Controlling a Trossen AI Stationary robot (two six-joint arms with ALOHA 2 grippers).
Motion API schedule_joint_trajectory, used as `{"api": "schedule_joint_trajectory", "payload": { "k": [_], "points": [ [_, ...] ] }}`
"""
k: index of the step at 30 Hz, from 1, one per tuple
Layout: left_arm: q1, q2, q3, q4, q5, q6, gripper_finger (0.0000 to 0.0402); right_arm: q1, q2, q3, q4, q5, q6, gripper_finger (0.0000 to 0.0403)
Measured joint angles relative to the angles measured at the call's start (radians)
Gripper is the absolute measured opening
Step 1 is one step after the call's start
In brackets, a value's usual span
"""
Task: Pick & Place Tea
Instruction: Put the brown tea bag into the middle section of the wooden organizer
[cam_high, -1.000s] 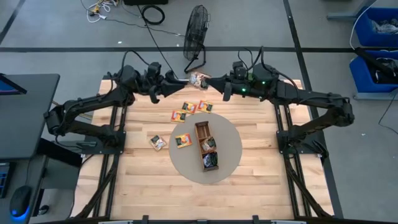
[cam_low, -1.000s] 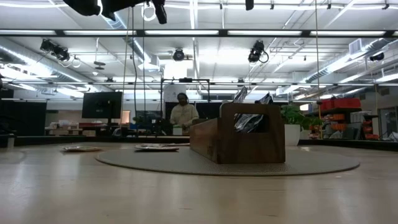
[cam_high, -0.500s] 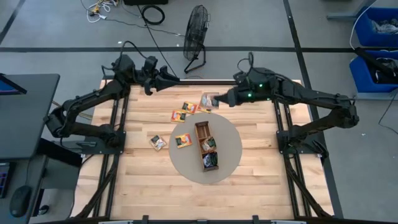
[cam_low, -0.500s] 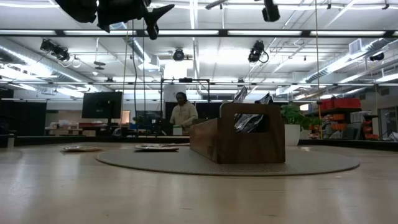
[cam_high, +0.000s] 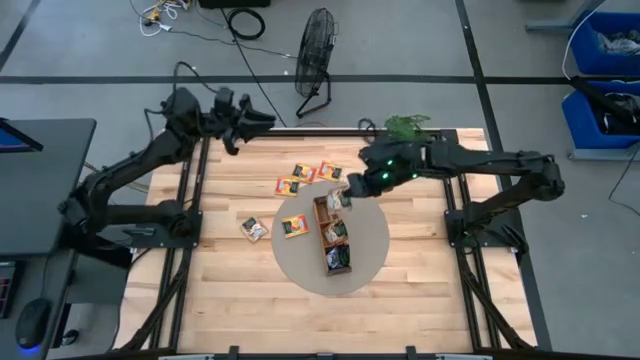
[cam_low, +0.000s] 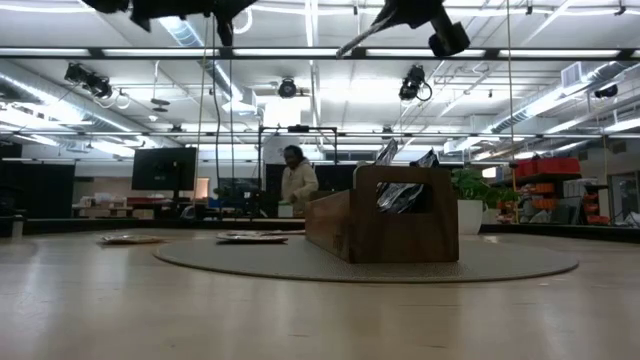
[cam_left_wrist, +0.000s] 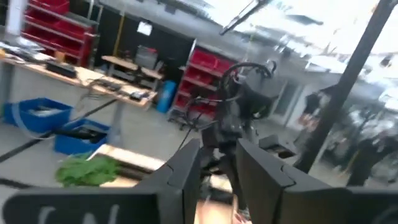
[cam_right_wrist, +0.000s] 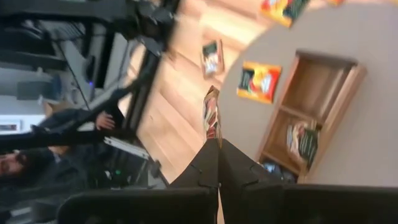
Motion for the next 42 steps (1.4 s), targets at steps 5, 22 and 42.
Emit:
{"api": "schedule_joint_trajectory", "payload": {
  "k": [5,22,42],
  "points": [
    [-0.065,-0.132,0.000,-0.332,-0.184,0.215,0.0082,0.042,0.081,0.000,-0.011,-0.006,0.016,0.0000],
    [-0.182,-0.287,0.000,-0.639,-0.494,0.319,0.0055,0.068,0.357,0.000,-0.091,-0.018,-0.007,0.0000],
    [-0.182,-0.285,0.000,-0.648,-0.494,0.344,0.0055,0.043,0.379,0.000,-0.107,0.019,0.016,0.0000]
  ]
}}
